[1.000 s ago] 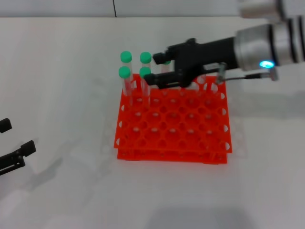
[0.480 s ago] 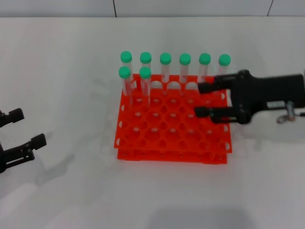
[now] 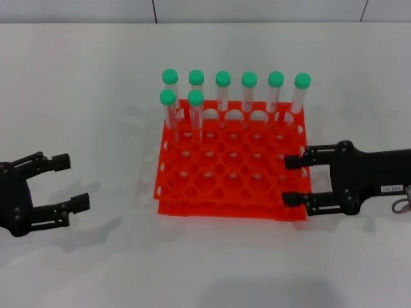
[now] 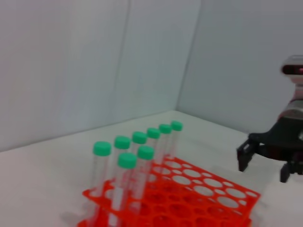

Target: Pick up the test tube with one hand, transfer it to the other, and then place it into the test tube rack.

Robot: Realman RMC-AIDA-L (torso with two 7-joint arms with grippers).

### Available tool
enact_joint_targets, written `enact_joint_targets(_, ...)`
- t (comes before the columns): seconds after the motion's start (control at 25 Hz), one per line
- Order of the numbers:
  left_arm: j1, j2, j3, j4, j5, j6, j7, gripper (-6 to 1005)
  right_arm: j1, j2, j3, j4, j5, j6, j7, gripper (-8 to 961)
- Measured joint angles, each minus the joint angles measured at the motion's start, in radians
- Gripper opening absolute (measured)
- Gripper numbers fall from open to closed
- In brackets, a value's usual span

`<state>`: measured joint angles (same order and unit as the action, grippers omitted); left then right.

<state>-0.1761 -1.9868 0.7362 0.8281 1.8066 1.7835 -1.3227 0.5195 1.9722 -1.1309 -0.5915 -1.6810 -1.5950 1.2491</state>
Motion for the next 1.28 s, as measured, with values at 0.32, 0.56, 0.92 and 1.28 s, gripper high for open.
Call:
enact_joint_targets(0.32,-0.037,0.024,0.003,-0.004,0.055,0.05,-0.004,893,-0.016,-0.002,0.001,0.009,-0.001,0.002,-0.007,676)
enact_joint_targets(0.56,-0.055,0.024,0.005,-0.004,0.098,0.062,-0.011,893,-0.023,-0.006,0.0,0.011,-0.004,0.025,-0.002,677)
enact_joint_targets(0.92,-0.061,0.025,0.003,-0.004,0.108,0.065,-0.018,893,-0.023,-0.001,-0.003,0.021,-0.015,0.028,-0.001,677)
enact_joint_targets(1.28,-0.062,0.025,0.002,-0.002,0.109,0.061,-0.026,893,-0.024,0.0,-0.002,0.021,-0.016,0.032,-0.002,676)
